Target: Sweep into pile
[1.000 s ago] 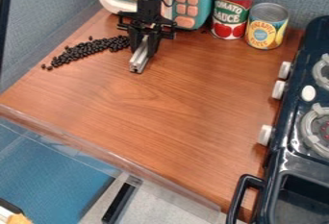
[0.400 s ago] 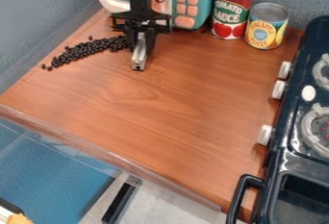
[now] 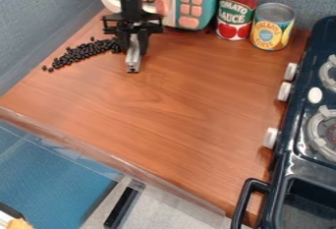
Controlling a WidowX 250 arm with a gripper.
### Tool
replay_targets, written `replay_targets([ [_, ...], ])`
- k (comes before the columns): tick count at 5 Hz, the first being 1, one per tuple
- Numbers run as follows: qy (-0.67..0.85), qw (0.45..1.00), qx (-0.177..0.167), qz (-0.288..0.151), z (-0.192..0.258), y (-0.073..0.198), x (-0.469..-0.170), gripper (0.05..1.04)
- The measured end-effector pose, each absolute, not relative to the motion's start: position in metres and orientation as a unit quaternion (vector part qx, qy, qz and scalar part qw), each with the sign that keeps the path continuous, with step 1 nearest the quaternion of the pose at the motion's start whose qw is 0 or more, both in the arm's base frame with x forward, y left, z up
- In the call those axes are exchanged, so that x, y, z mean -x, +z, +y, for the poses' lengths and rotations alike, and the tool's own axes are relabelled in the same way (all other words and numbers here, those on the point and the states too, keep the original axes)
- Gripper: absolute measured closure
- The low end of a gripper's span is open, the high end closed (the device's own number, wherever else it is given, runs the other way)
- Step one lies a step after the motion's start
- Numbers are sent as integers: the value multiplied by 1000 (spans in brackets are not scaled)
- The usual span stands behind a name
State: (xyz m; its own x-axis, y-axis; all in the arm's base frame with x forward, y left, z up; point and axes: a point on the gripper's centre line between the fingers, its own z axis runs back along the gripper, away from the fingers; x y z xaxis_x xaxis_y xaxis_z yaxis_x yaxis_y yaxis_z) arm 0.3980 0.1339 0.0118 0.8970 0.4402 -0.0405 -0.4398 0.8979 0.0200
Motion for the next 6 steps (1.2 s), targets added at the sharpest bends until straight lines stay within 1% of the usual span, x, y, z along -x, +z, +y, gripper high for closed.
replay_targets([
  [2,234,972,-5,18,144,12,-395,706],
  [4,266,964,-6,16,171,14,-384,706],
  [5,261,965,1,15,169,14,-383,706],
  [6,239,971,20,5,160,16,-382,706],
])
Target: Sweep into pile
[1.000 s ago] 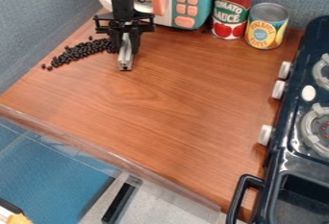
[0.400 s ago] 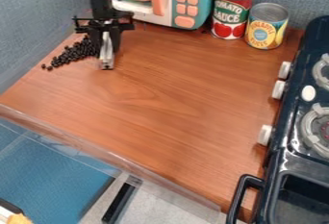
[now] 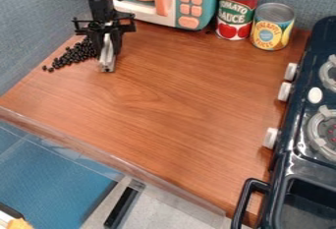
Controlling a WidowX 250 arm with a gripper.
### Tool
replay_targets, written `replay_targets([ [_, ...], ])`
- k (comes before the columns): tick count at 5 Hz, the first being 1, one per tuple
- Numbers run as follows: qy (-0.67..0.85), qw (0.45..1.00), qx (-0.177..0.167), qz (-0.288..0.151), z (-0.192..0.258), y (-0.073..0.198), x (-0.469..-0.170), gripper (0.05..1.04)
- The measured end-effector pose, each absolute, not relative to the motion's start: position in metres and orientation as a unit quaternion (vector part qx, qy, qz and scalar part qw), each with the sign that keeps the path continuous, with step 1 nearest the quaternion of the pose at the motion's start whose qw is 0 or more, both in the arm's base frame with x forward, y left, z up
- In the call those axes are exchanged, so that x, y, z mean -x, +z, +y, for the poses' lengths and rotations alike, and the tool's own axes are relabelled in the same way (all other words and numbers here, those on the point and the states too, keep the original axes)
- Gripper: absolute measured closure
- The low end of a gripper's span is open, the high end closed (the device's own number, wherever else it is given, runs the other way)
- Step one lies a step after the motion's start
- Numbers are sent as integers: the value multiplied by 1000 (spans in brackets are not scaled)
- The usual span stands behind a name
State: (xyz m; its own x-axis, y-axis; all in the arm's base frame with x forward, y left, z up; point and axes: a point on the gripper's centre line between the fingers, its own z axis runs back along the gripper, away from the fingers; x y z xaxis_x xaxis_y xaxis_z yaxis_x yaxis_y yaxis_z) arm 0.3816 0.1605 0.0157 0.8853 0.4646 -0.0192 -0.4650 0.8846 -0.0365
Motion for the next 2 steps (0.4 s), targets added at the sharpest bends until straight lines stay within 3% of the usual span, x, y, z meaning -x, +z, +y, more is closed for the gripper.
replay_targets([
  [1,197,979,44,-29,140,27,-379,706],
  [2,126,982,73,-120,115,57,-377,706],
])
